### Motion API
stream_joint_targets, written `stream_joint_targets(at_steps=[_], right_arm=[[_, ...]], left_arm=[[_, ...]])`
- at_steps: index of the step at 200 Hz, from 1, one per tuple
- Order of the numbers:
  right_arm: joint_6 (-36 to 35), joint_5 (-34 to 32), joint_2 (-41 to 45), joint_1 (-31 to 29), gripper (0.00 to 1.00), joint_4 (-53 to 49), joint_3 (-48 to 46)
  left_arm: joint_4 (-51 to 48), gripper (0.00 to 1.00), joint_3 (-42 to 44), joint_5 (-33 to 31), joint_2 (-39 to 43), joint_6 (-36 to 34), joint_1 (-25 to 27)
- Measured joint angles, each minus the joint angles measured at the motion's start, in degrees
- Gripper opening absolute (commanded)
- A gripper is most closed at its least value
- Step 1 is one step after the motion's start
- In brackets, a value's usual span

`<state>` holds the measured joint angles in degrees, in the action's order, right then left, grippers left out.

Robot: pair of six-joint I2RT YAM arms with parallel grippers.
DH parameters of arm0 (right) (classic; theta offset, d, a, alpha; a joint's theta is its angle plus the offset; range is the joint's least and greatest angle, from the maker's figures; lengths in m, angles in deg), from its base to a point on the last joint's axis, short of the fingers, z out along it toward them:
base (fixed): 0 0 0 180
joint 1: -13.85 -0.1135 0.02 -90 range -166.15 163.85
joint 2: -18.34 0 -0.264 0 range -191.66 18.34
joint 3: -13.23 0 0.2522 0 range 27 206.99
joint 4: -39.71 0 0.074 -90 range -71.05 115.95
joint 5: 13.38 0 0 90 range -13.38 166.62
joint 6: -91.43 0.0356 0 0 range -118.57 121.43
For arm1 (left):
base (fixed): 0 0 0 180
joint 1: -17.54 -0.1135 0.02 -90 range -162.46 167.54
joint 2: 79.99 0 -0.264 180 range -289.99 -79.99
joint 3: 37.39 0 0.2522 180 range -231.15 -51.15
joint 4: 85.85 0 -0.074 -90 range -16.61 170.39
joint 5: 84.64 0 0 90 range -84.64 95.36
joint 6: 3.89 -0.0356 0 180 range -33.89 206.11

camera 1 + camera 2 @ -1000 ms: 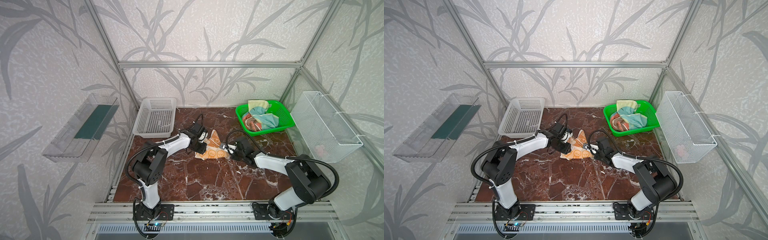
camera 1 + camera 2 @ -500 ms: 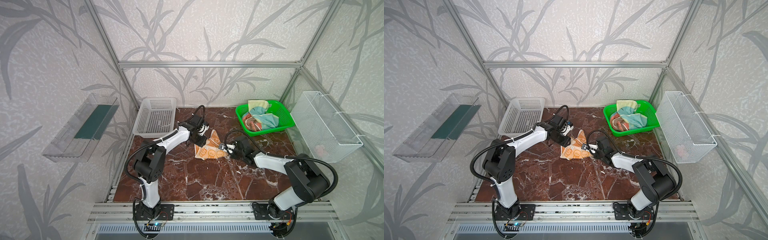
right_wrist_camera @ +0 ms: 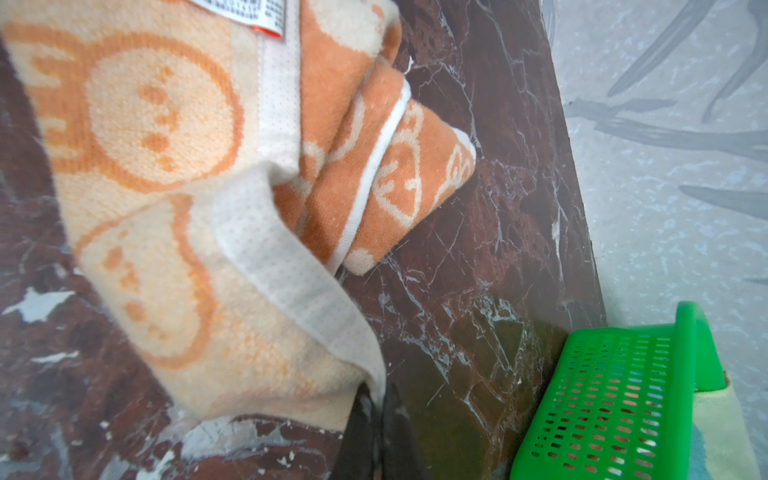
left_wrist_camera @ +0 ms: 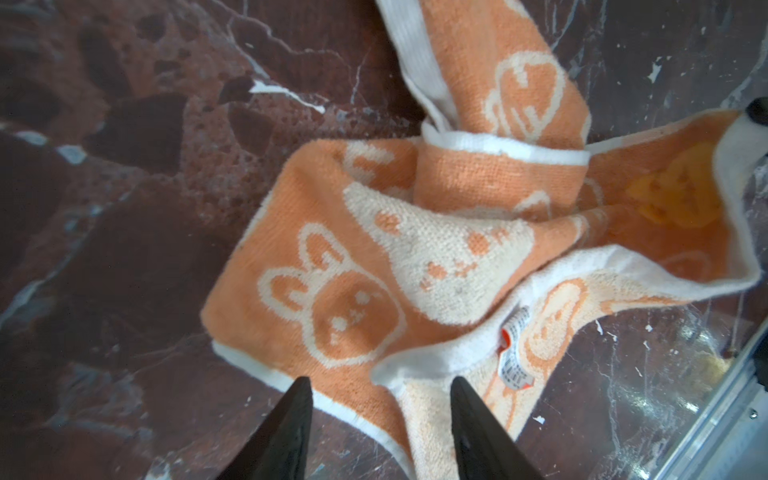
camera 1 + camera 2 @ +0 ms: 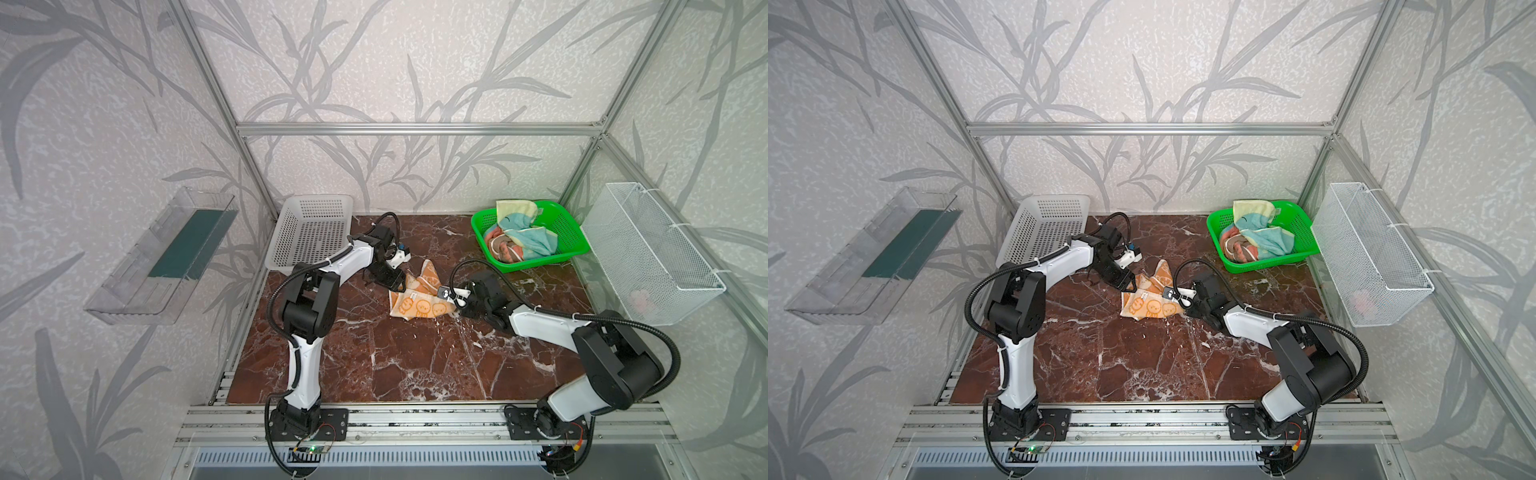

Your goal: Fold and stack the towels

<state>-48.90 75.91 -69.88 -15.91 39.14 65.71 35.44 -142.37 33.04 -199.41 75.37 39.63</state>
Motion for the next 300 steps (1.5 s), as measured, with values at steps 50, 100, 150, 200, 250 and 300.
stream_joint_targets(at_steps=[50,100,150,200,250,300], right_arm=[[0.8,0.6,0.8,0.0,0.00,0.0,0.0],[1.2,0.8,0.9,0.0,0.00,0.1,-0.2],[1.3,0.8,0.9,0.0,0.00,0.3,-0.3],[1.3,0.8,0.8,0.0,0.00,0.3,-0.5],[1.2,0.8,0.8,0.0,0.00,0.3,-0.6],[0.9,0.8,0.8,0.0,0.00,0.3,-0.6]], left_arm=[[0.4,0.57,-0.5,4.7,-1.1,0.4,0.0],[0.9,0.56,-0.4,5.8,-2.3,0.9,0.0],[1.1,0.51,-0.4,5.5,-2.7,1.3,0.0],[1.3,0.46,0.0,5.4,-2.7,1.4,0.0],[1.1,0.46,1.7,5.0,-2.7,0.6,0.0],[-1.6,0.44,1.4,1.6,-2.0,-3.4,-0.2]])
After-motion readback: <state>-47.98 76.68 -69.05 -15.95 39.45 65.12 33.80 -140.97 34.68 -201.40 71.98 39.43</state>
